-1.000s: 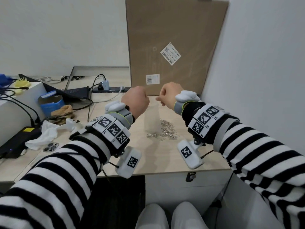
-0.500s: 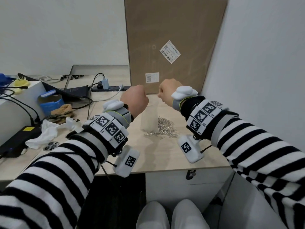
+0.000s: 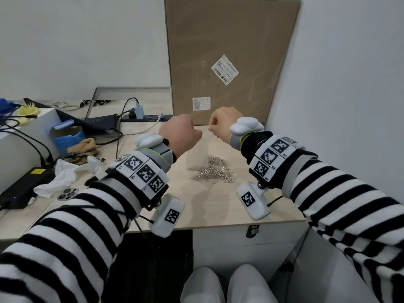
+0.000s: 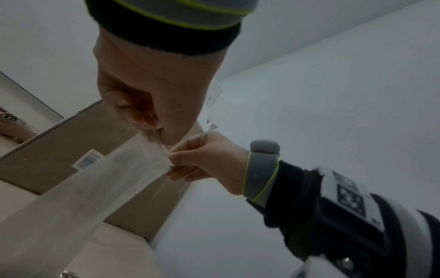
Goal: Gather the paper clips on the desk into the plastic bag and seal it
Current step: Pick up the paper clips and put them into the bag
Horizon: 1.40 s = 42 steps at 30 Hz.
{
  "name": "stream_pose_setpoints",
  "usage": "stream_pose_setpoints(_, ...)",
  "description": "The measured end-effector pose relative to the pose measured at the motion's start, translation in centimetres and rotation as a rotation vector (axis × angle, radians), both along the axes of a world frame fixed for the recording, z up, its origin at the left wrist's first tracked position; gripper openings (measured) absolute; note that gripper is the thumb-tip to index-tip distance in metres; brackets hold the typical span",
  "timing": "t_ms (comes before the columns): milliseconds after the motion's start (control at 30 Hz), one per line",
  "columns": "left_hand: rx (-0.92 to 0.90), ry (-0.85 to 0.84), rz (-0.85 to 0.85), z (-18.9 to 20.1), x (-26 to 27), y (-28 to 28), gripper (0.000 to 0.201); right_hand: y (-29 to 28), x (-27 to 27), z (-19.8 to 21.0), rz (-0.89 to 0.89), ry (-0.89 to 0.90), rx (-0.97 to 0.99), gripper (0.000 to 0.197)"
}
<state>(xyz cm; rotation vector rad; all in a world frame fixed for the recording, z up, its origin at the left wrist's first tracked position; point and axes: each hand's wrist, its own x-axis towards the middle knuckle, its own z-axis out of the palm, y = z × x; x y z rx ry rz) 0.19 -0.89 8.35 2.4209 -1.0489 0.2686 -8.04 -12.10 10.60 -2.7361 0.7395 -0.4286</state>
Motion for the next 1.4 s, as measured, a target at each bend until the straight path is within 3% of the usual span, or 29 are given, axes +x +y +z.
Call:
stream_pose_setpoints(167, 0.056, -0.015, -0.042, 0.1, 0.2, -0.1, 0.013, 0.2, -0.1, -0.9, 0.064, -0.082, 0.032, 0.027)
stream_pose_setpoints(400, -0.085, 0.021, -0.156, -0.6, 0.5, -0.4, 0.037, 0.4, 0.3, -0.5, 0.088, -0.161, 0.158, 0.029)
stream_pose_setpoints(500, -0.116, 0.028, -0.202, -0.5, 0.3, -0.6, 0.027, 0.3, 0.3, -0.5, 0.067, -0.203, 0.189, 0.022)
stream_pose_setpoints(633, -0.141, 0.029, -0.14, -0.2, 0.2, -0.8, 0.013, 0.2, 0.4, -1.4, 0.004, -0.29, 0.235, 0.004)
stream_pose_setpoints(800, -0.099, 0.003, -0.061, 0.0, 0.1, -0.4, 0.009, -0.6, 0.2, -1.8, -0.062, -0.138, 0.187, 0.027)
stream_pose_setpoints(933, -0.02, 0.023, -0.083, 0.4, -0.2, -0.2, 0.009, -1.0, 0.1, -2.0, -0.042, -0.105, 0.166, 0.024)
stream_pose_setpoints(1067, -0.051, 0.035, -0.103, 0.7, 0.2, -0.1, 0.008, -1.4, -0.2, -2.5, 0.037, -0.146, 0.296, 0.015)
stream_pose_setpoints(1200, -0.12, 0.027, 0.009, 0.4, 2.0, 0.2, 0.011, -2.1, -0.3, -3.8, 0.118, -0.171, 0.381, 0.019)
stream_pose_setpoints(1333, -0.192, 0.001, 0.128, 0.0, 4.1, 0.4, 0.017, -3.6, -0.2, -5.9, 0.056, 0.059, 0.212, 0.019)
stream_pose_setpoints(1400, -0.179, -0.028, 0.155, -0.3, 4.6, 0.2, 0.018, -4.3, -0.1, -7.3, 0.01, 0.245, 0.193, 0.033)
